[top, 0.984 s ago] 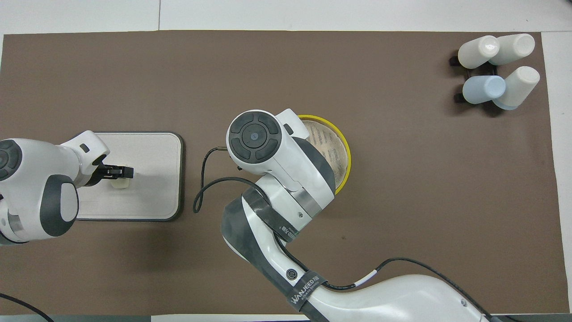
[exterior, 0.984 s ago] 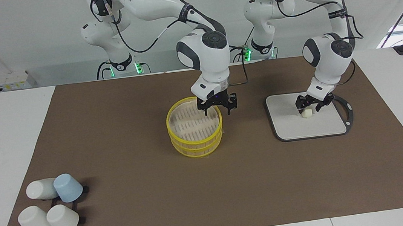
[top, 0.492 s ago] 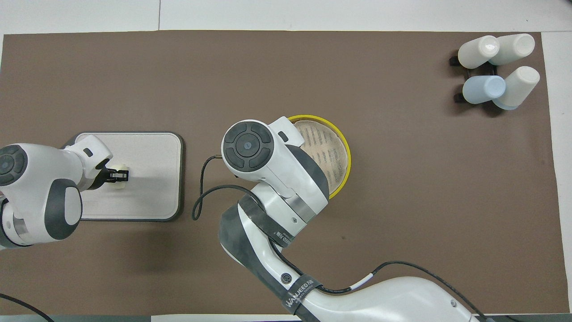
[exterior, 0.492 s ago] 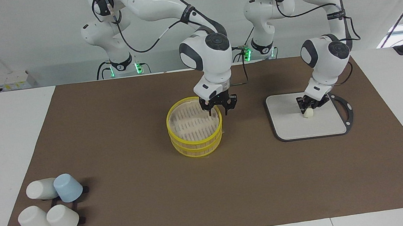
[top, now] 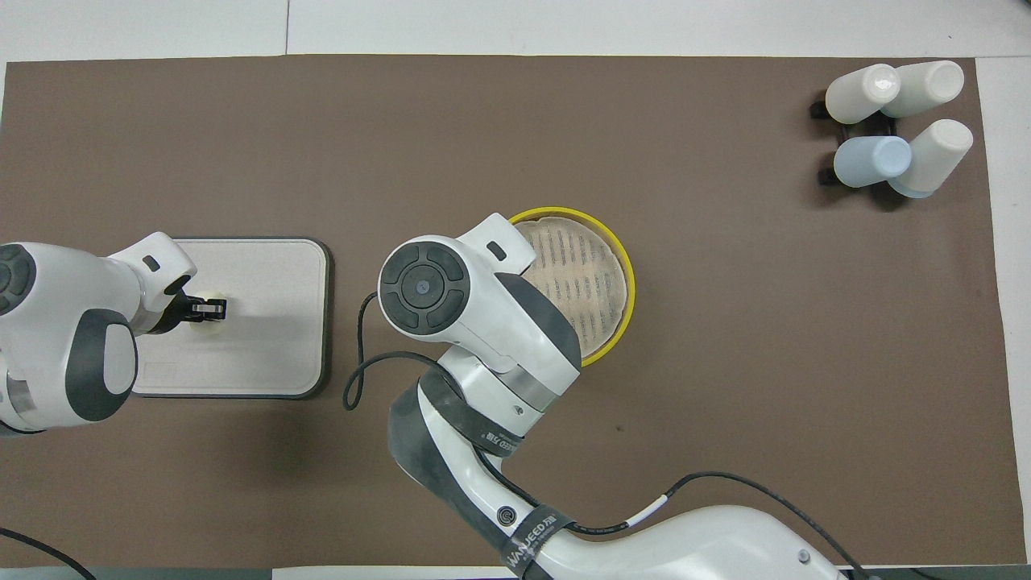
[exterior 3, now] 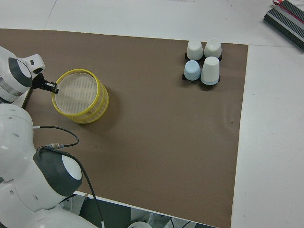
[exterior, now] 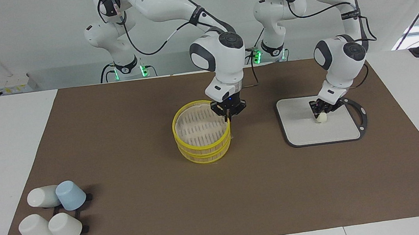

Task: Place bun in steamer
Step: 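Grasp the steamer lid with the right gripper while the left gripper grasps the bun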

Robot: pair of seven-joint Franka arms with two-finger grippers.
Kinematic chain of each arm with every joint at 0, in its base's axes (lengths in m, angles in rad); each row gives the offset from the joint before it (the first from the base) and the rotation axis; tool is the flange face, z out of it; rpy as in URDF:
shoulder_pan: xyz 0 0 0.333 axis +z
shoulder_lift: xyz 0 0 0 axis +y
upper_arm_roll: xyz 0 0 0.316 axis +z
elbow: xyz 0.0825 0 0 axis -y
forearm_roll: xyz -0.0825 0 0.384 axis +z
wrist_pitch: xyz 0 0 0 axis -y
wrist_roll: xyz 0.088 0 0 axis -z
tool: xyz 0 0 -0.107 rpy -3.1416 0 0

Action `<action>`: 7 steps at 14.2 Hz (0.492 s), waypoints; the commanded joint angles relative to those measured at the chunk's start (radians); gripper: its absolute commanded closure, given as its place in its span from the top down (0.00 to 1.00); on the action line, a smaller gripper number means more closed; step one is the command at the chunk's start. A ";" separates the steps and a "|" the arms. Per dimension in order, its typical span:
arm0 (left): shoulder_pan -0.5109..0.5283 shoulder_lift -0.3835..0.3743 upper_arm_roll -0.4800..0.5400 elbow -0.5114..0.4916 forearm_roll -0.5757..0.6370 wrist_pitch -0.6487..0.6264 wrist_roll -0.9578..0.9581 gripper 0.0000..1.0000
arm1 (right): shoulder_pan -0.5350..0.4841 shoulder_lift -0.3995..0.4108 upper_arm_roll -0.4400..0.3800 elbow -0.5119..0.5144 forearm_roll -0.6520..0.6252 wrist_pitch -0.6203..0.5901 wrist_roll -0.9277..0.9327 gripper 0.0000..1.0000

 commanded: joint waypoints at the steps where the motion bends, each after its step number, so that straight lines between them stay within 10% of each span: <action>1: -0.008 -0.003 0.002 0.130 0.005 -0.176 -0.010 0.27 | -0.061 -0.022 -0.003 0.062 -0.009 -0.078 -0.126 0.00; 7: -0.181 0.071 0.002 0.523 -0.046 -0.509 -0.352 0.27 | -0.306 -0.141 -0.001 0.066 0.017 -0.153 -0.510 0.00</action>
